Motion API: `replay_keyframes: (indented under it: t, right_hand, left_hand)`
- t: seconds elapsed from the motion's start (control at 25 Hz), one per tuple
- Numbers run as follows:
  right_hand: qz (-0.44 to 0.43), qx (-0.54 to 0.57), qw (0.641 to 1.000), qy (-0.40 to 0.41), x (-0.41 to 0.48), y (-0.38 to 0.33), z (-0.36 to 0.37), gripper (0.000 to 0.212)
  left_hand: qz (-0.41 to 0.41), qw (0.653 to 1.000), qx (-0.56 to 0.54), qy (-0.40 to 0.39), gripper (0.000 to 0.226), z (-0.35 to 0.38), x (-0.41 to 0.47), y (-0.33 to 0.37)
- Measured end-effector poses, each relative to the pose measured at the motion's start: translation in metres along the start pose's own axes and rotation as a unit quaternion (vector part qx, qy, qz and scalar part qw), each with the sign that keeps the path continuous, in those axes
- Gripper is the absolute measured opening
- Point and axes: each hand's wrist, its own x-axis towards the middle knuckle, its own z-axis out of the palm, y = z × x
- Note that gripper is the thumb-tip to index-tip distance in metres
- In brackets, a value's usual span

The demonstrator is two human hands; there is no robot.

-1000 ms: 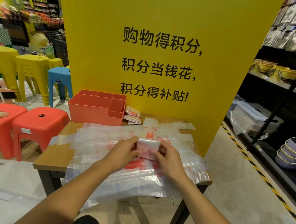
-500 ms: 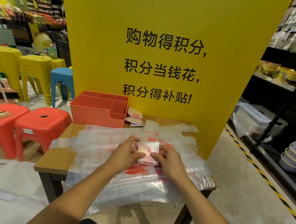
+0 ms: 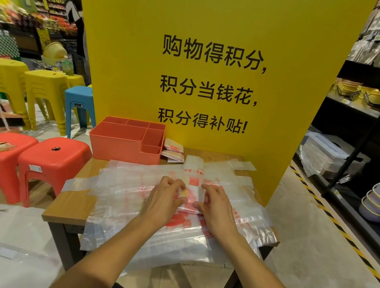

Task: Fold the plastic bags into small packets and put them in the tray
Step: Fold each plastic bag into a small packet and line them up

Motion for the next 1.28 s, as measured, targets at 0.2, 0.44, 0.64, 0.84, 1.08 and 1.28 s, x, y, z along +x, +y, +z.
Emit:
replay_keyframes:
  t: [0.2,0.44,0.64,0.84,1.08,1.28]
  right_hand:
    - [-0.014,-0.027,1.000,-0.006,0.000,0.004,0.002,0.045]
    - [-0.027,-0.022,0.999,-0.015,-0.001,0.007,0.001,0.041]
    - [-0.001,0.042,0.997,-0.060,-0.005,0.004,-0.003,0.037]
    - [-0.010,0.043,0.993,-0.107,-0.008,-0.003,-0.011,0.041]
    - [-0.014,0.006,0.982,-0.188,0.002,-0.009,-0.027,0.051]
    - [-0.050,-0.008,0.988,-0.144,0.005,-0.011,-0.029,0.028]
  left_hand:
    - [0.025,0.999,-0.007,-0.037,0.021,-0.003,-0.004,-0.005]
    - [0.042,0.995,-0.064,-0.059,0.037,-0.002,-0.008,-0.014]
    - [0.087,0.992,-0.009,-0.087,0.040,-0.013,-0.005,-0.006]
    - [0.091,0.990,0.056,-0.093,0.044,-0.013,-0.003,-0.004]
    - [0.103,0.985,0.098,-0.093,0.034,-0.018,0.001,-0.001]
    - [0.098,0.989,0.068,-0.085,0.021,-0.029,0.004,-0.005]
